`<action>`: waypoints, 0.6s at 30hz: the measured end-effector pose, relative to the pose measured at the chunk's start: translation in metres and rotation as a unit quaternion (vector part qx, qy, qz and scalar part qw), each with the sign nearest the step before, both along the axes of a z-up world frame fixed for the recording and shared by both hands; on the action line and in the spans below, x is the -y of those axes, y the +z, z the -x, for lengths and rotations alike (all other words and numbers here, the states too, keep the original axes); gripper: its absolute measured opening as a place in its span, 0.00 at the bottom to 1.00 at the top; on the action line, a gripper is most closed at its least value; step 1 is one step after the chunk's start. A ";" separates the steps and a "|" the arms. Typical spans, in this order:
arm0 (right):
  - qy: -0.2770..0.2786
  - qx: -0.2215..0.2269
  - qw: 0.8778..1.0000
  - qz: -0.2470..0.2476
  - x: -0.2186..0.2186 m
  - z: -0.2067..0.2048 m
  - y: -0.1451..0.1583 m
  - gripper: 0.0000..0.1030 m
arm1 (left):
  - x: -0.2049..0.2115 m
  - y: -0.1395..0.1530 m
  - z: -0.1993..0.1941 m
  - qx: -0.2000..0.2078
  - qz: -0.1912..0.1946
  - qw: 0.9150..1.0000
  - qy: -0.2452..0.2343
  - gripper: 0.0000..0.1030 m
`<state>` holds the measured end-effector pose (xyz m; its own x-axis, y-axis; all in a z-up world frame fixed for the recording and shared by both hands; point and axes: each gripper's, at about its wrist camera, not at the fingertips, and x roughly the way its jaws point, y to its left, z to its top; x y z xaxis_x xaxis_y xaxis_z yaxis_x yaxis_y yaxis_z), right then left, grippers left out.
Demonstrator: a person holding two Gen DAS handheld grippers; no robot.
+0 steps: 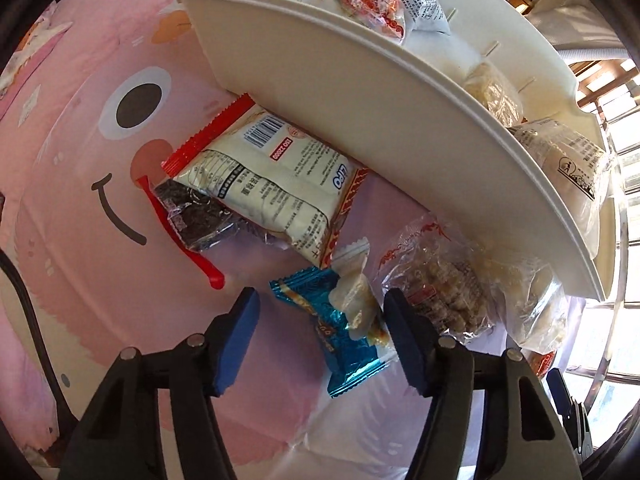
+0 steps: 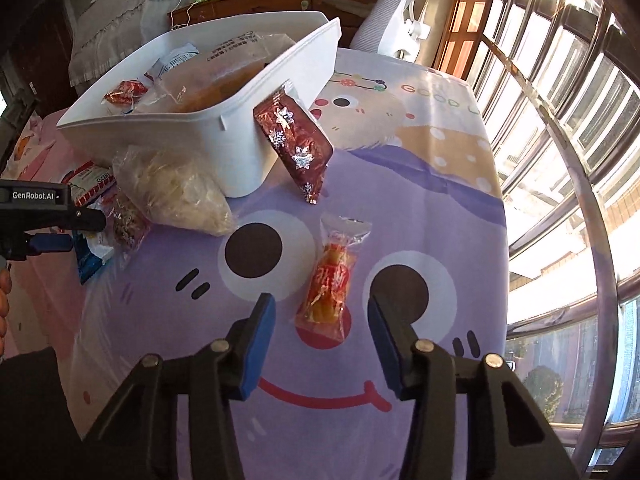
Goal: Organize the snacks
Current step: 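Grasp the blue-wrapped snack with the left tool while the right tool grasps the orange candy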
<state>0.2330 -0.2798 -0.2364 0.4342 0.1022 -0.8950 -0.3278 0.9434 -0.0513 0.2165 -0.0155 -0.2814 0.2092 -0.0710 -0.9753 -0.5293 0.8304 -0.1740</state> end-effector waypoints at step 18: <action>-0.014 -0.016 1.000 -0.011 0.003 -0.009 -0.008 0.22 | 0.036 0.005 -0.023 -0.042 -0.014 0.998 -0.049 0.28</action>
<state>0.2423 -0.2828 -0.2447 0.4076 0.1092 -0.9066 -0.3019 0.9531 -0.0209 0.2399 -0.0519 -0.2768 0.1201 -0.0602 -0.9909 -0.4580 0.8823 -0.1091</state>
